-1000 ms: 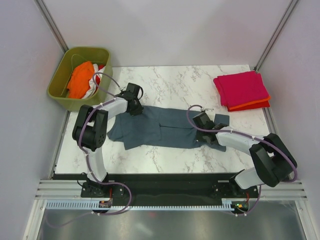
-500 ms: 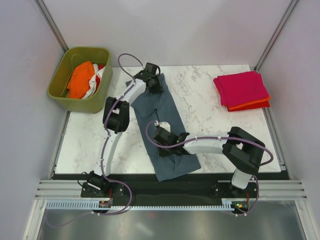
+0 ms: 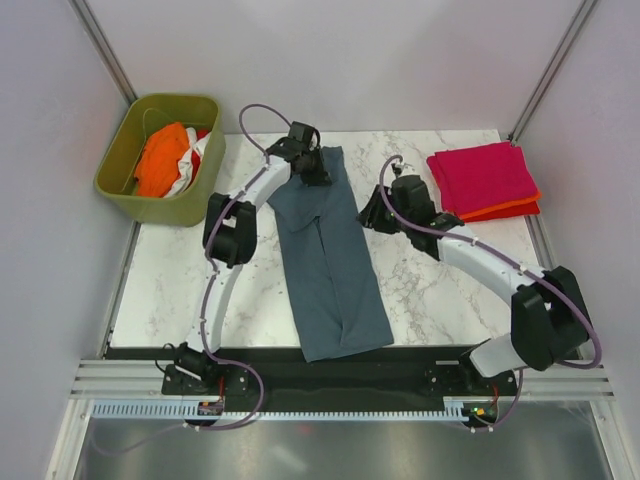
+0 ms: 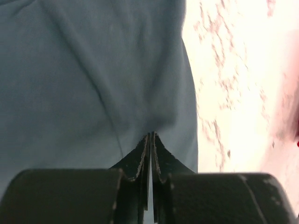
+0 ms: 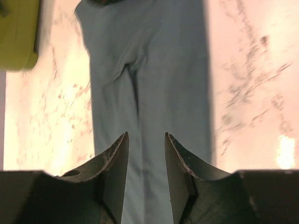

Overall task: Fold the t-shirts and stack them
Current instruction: Fold the tshirt

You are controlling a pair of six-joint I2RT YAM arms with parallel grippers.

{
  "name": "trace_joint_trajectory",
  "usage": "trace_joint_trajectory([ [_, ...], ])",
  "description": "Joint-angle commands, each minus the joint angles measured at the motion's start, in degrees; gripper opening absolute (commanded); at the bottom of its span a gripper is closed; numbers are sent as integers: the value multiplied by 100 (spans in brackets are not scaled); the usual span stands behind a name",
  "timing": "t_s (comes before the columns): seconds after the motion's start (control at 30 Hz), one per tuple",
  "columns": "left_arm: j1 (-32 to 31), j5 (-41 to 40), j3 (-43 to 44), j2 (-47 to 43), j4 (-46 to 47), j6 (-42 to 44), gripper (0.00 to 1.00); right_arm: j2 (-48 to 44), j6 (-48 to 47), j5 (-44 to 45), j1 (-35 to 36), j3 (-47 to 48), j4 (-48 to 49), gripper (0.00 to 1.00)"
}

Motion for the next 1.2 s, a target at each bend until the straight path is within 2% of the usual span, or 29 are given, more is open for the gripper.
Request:
trace_joint_trajectory([
  [0.0,11,178,-557,-1628,363,497,9,494,-289,-798,-612,204,328,46],
  [0.13,11,-42,-2084,-2867,671,568,11,1390,-289,-1483,-1159,861,637,49],
  [0.2,2,-95,-2561,-3472,733,594,12,2014,-289,-1931,-1387,1144,872,49],
  [0.27,2,-148,-3291,-3826,829,612,12,2618,-201,-2343,-1502,1583,1023,51],
  [0.4,2,-192,-4591,-4696,1180,559,13,3614,-8,-2907,-1678,2383,1339,62],
  [0.53,11,-218,-5821,-5417,1445,480,12,4484,159,-3145,-1714,3304,1472,64],
  [0.77,2,-25,-7150,-6823,1603,216,13,5881,502,-3445,-1766,4554,1560,61],
  [0.83,2,-130,-7492,-7298,1595,216,13,6102,651,-3445,-1793,4870,1568,58],
  [0.93,-6,-210,-7818,-7703,1577,164,13,6436,932,-3436,-1845,5030,1858,43],
  [0.97,-6,-201,-7880,-7747,1577,146,13,6507,1168,-3418,-1915,5004,1963,27],
  [1.07,2,-78,-8100,-7713,1638,76,13,6455,1520,-3244,-2047,4820,2376,1],
  [1.17,-6,62,-8329,-7537,1831,14,12,6088,1583,-2673,-2336,4223,2702,0],
])
